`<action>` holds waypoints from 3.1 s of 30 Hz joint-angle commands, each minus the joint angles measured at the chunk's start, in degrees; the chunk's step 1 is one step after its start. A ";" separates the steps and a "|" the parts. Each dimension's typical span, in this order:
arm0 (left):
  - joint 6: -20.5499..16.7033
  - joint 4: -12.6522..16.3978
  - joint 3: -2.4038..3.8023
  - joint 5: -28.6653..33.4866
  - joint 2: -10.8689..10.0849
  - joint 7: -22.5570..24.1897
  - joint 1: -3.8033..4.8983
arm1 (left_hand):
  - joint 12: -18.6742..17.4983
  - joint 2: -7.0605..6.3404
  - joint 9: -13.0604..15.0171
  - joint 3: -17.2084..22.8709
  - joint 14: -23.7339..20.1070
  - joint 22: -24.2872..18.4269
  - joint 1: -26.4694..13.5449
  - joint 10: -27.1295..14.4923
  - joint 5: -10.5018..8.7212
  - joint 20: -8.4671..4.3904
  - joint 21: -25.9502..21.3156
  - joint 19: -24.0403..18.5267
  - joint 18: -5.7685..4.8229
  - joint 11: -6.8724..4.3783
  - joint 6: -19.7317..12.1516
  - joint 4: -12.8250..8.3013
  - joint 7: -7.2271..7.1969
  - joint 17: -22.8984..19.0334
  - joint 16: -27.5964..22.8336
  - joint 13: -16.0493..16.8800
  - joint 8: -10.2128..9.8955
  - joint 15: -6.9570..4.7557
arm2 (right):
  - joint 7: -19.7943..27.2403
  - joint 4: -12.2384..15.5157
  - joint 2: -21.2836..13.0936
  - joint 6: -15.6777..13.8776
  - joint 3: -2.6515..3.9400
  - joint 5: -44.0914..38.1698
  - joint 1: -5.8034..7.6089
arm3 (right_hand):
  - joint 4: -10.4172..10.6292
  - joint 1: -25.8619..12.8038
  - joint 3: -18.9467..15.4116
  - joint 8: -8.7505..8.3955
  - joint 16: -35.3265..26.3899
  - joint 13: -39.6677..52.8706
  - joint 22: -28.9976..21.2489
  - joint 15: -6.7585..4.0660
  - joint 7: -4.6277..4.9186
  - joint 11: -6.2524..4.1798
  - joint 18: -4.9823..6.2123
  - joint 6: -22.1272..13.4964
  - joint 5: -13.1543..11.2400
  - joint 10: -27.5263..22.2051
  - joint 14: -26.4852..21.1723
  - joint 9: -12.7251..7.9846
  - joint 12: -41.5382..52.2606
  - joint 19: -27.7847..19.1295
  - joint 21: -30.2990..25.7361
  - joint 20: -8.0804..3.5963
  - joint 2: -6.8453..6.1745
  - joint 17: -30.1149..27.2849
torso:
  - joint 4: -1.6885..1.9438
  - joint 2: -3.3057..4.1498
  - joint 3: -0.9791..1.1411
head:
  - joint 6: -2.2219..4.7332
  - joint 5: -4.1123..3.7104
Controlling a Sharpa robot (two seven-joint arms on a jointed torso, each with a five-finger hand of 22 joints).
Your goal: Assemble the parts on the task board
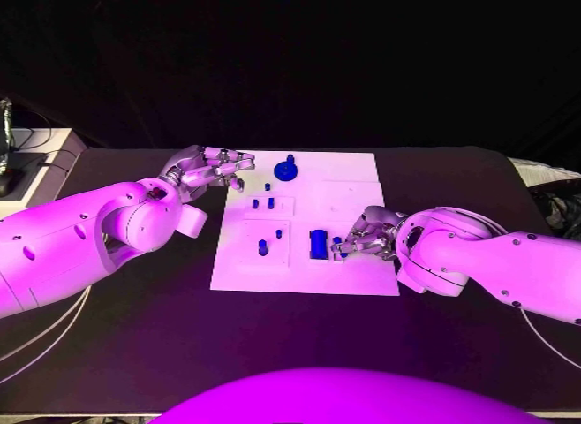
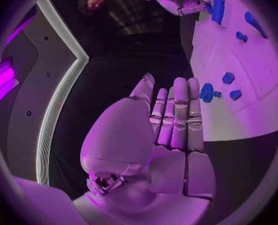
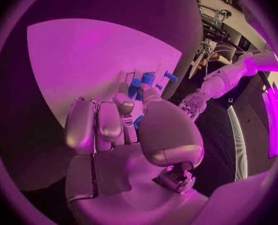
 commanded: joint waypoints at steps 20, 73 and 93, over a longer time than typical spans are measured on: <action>0.89 0.05 0.04 -0.21 0.15 0.25 -0.01 | 0.36 0.40 0.07 -0.13 -0.28 0.15 -0.07 -0.52 -0.06 0.19 -0.49 0.37 0.05 -0.13 -0.33 0.23 0.07 -0.06 0.25 -0.04 0.22 0.02 | -0.89 -0.70 0.59 0.73 -0.03 -1.23 -0.08 | 1.68 -1.81 -1.29 -0.22 -0.33 -0.19 9.09 -0.11 0.34 0.44 -0.44 0.17 -2.03 0.03 -0.09 -0.44 -0.54 2.59 -0.12 -0.25 -0.73 -0.24 | 0.01 0.00 0.00 | -0.05 -0.05; -3.36 -2.76 0.03 4.34 2.15 6.78 -0.99 | -1.71 0.25 0.06 0.18 -0.05 -10.05 0.25 6.35 -0.22 2.14 -12.19 -3.91 -1.75 -1.58 0.40 1.51 0.23 -9.40 -20.27 -0.08 0.18 0.84 | 47.21 -8.63 -4.10 -19.06 0.62 38.29 -0.01 | -9.08 11.61 -3.34 -4.09 -21.70 -15.50 -7.18 2.05 4.48 3.25 3.08 -5.70 -6.11 -8.94 -5.10 -9.70 -19.12 -6.75 -44.91 2.12 2.54 -16.59 | -1.20 -1.84 0.32 | 4.43 0.08; -8.87 -9.83 -0.04 7.71 7.14 10.36 -1.72 | -11.30 0.64 -3.59 2.67 -60.49 -66.91 -25.94 -58.46 -11.13 -2.87 -25.79 -58.36 -7.04 -7.06 -60.00 -3.08 -7.69 -21.86 -57.86 -3.71 -3.51 -2.76 | 55.12 -25.35 2.84 -17.08 2.16 48.89 -0.13 | -7.15 -10.07 3.22 -8.00 -70.01 -71.49 -74.95 5.52 -1.48 2.74 -3.94 -26.46 -29.14 -29.35 -35.32 -33.46 -52.44 -41.81 -66.56 6.12 -0.74 -59.00 | -2.08 -3.56 0.85 | 9.29 0.64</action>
